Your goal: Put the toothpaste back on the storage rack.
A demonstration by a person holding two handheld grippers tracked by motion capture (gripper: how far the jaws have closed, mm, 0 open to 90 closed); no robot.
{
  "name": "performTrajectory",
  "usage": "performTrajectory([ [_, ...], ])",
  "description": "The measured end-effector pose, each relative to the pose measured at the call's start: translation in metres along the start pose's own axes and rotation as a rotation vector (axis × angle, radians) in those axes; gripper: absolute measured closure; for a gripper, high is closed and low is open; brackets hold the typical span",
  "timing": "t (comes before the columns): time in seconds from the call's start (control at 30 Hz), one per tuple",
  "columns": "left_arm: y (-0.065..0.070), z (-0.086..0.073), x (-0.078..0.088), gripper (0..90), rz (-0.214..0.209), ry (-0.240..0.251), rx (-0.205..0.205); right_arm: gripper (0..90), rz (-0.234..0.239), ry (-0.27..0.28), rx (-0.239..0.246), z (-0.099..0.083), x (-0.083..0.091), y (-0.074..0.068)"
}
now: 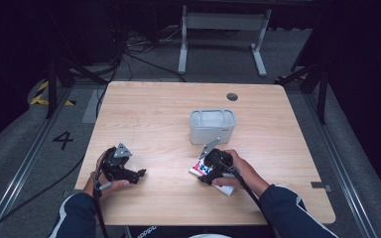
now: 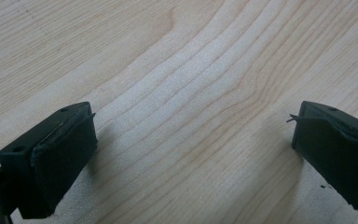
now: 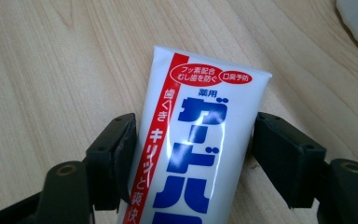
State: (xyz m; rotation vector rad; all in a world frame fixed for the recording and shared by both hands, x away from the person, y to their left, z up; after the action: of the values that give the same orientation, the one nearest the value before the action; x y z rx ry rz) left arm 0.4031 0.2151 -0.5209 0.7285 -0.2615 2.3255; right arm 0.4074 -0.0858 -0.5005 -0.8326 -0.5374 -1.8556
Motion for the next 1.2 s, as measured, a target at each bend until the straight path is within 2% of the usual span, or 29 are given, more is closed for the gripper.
performTrajectory([
  [0.1,0.000,0.000,0.000,0.2,0.001,0.001,0.002,36.1,0.003,0.000,0.001,0.000,0.000,-0.001],
  [0.17,0.000,0.000,0.000,0.2,0.001,0.001,-0.002,41.2,0.015,-0.001,0.011,0.001,0.001,-0.002],
  [0.47,0.000,0.000,0.000,0.2,0.000,0.001,0.002,46.0,0.017,-0.003,0.027,0.001,0.002,-0.002],
  [0.6,0.000,0.000,0.000,0.2,-0.001,0.000,-0.001,51.0,0.020,0.000,0.038,0.002,0.004,-0.002],
  [0.9,0.000,0.000,0.000,0.2,0.000,0.001,-0.003,60.7,0.036,0.020,0.048,0.003,0.011,-0.003],
  [1.2,0.000,0.000,0.000,0.2,0.000,0.001,0.002,62.9,0.050,0.072,0.043,0.005,0.023,-0.003],
])
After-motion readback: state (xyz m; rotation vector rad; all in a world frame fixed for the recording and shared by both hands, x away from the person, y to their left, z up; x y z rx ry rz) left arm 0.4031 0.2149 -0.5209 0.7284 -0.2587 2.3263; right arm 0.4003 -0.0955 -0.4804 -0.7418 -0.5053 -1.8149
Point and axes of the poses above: each handheld gripper's, and its own axes: x roughly backward along the jaws, z roughly out of its top, y roughly to its right, the point moved 5 cm from there along -x, roughly forward along the jaws, and after that the axes turned 14 degrees about y, right-handed, at the moved point
